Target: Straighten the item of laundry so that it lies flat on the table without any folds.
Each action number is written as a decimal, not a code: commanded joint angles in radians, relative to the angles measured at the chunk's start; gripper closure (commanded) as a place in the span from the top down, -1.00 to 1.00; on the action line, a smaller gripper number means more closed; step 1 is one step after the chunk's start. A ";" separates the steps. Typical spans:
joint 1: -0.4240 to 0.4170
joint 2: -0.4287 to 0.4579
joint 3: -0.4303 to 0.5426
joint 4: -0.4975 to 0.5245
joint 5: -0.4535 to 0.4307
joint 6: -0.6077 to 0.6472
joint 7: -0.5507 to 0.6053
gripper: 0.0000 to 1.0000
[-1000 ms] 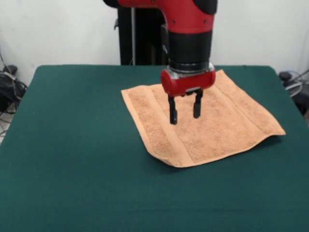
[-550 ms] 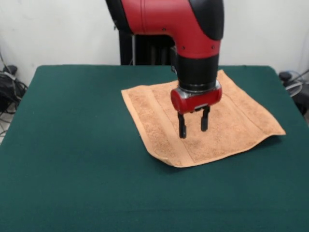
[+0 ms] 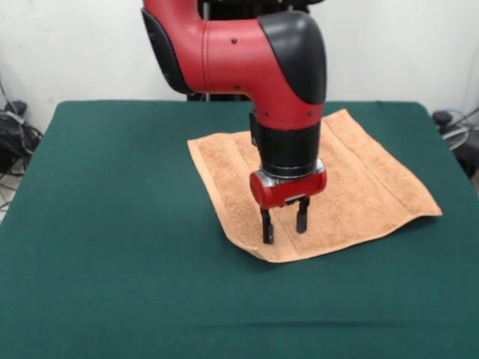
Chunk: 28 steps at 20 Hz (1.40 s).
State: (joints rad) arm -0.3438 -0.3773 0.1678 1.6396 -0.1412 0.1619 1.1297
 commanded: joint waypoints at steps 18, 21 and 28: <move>-0.012 0.121 -0.039 -0.268 -0.058 0.022 0.121 1.00; -0.020 0.121 -0.032 -0.272 -0.064 0.031 0.114 1.00; -0.020 0.127 -0.037 -0.284 -0.078 0.024 0.114 1.00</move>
State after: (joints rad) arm -0.3314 -0.3590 0.1670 1.5341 -0.1442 0.3570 1.1297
